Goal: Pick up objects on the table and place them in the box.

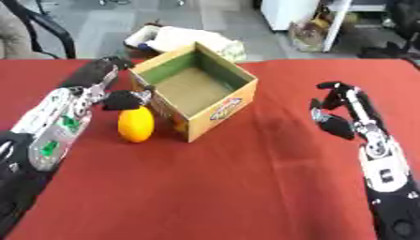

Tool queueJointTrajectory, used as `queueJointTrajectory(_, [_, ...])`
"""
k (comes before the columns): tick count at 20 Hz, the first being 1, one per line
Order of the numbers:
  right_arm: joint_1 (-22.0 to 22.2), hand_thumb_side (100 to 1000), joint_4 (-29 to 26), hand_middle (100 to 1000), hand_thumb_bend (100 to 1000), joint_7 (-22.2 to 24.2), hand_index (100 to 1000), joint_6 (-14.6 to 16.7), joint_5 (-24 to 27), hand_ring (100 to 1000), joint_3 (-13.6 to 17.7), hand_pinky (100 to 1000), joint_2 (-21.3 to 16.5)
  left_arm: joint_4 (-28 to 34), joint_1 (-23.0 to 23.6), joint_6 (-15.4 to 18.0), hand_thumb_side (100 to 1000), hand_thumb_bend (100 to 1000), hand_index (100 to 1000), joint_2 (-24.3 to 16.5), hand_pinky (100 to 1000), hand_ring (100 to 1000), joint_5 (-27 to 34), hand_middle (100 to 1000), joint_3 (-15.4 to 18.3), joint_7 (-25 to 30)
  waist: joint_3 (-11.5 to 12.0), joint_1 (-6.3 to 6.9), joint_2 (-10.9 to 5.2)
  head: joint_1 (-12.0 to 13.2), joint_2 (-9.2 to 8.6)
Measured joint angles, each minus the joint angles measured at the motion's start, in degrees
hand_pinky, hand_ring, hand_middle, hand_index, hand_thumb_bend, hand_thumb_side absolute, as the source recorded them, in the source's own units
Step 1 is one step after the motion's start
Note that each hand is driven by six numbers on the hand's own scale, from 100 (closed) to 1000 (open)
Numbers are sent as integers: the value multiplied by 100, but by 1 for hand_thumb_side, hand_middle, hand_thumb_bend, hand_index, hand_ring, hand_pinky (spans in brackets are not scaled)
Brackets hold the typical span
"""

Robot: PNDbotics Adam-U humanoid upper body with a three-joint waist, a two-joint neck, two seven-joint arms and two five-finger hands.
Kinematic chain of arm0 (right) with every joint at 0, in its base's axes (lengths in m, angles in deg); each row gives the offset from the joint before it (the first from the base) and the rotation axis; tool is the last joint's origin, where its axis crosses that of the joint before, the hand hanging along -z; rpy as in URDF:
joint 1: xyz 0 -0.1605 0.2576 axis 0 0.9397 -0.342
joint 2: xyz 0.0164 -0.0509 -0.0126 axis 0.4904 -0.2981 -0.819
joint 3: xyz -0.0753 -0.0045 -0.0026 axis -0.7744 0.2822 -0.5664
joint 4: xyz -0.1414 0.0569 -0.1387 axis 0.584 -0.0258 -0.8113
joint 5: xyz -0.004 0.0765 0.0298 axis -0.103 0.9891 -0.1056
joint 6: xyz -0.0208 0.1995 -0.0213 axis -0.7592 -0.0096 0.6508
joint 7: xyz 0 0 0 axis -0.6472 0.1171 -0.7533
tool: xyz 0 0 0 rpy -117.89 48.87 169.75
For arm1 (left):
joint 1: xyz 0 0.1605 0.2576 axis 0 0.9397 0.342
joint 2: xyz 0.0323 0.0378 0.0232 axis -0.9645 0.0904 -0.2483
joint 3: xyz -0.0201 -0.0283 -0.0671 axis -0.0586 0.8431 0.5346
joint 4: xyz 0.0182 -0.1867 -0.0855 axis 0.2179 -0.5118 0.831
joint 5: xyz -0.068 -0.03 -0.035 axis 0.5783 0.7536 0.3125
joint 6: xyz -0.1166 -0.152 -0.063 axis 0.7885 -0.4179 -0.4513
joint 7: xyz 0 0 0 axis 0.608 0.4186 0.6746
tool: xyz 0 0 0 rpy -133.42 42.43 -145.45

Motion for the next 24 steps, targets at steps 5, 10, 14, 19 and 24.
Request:
queueJointTrajectory(5, [0,198,0,407,100,2,784,-1,1,578,-1,582,12,-378,-63,24,630,431,924,55,795,819,-213,839,-35,92,0,-2,0,-1,0])
queueJointTrajectory(10, [0,198,0,407,100,3,784,-1,5,578,-1,582,37,-787,-110,165,599,472,924,152,755,794,-419,834,-101,375,-1,-6,0,-1,0])
queueJointTrajectory(14, [0,198,-1,407,100,7,784,3,9,578,-2,582,38,-1029,-119,345,590,494,923,203,748,788,-547,824,-176,680,-4,-6,0,-1,0])
queueJointTrajectory(19, [0,198,-1,406,100,9,784,4,14,579,-2,582,38,-1162,-119,509,601,509,916,208,721,755,-656,800,-230,977,-6,-3,0,-1,0])
queueJointTrajectory(24, [1,198,-3,406,100,11,784,3,17,579,-2,582,38,-1164,-119,585,374,367,883,208,674,670,-707,740,-253,1154,-6,-1,0,-3,0])
